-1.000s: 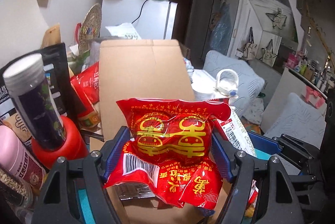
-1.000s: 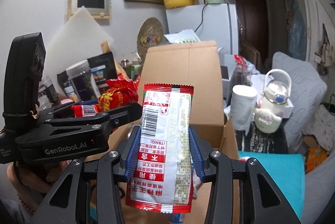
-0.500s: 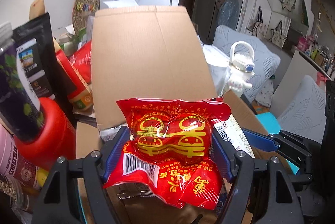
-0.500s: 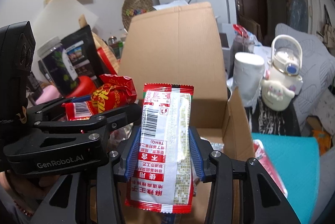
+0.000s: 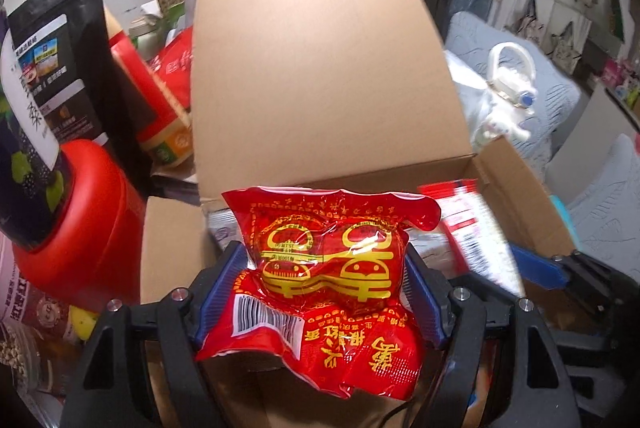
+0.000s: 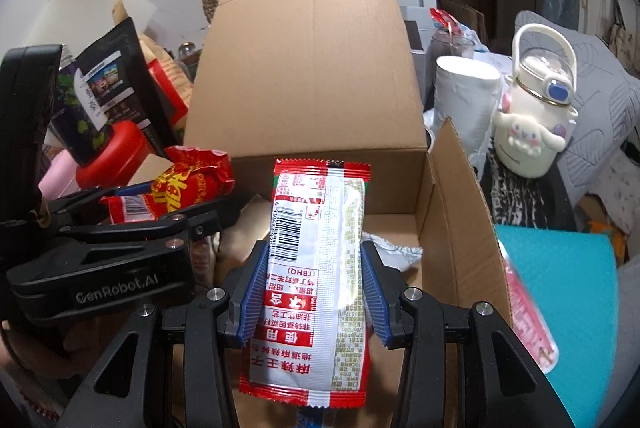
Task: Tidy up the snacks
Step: 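Lower the candy bag and strip packet into the box and open both tools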
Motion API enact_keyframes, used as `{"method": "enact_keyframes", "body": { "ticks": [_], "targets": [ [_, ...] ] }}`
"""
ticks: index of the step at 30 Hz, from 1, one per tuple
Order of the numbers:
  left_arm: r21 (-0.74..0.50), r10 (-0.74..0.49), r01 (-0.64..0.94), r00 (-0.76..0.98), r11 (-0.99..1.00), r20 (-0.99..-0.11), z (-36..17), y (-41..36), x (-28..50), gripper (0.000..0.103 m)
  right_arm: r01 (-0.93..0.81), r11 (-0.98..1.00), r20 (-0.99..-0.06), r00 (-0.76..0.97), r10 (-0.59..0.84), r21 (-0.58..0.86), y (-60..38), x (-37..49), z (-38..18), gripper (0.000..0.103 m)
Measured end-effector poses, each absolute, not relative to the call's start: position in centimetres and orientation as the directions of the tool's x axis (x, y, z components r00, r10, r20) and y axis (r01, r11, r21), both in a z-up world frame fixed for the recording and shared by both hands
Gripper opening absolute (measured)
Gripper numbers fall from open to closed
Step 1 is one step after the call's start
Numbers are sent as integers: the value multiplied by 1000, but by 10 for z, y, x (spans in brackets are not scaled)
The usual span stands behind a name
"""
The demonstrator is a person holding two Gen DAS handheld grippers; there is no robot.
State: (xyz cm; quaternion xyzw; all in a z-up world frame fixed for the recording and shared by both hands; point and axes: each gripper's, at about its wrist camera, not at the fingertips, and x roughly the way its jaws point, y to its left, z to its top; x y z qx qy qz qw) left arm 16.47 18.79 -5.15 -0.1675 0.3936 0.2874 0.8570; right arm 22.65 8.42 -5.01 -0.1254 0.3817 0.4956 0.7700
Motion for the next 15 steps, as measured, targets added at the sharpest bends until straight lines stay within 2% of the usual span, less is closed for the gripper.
{"method": "enact_keyframes", "body": {
  "ticks": [2, 8, 15],
  "targets": [
    [-5, 398, -641, 483, 768, -780, -55, 188, 167, 77, -853, 490, -719, 226, 657, 179, 83, 229, -51, 47],
    [57, 421, -637, 437, 768, -795, -59, 183, 173, 80, -846, 499, -733, 217, 645, 189, 83, 232, -54, 48],
    [62, 426, -635, 440, 770, -790, -54, 181, 172, 80, -850, 501, -727, 238, 643, 165, 82, 227, -48, 48]
  ]
}}
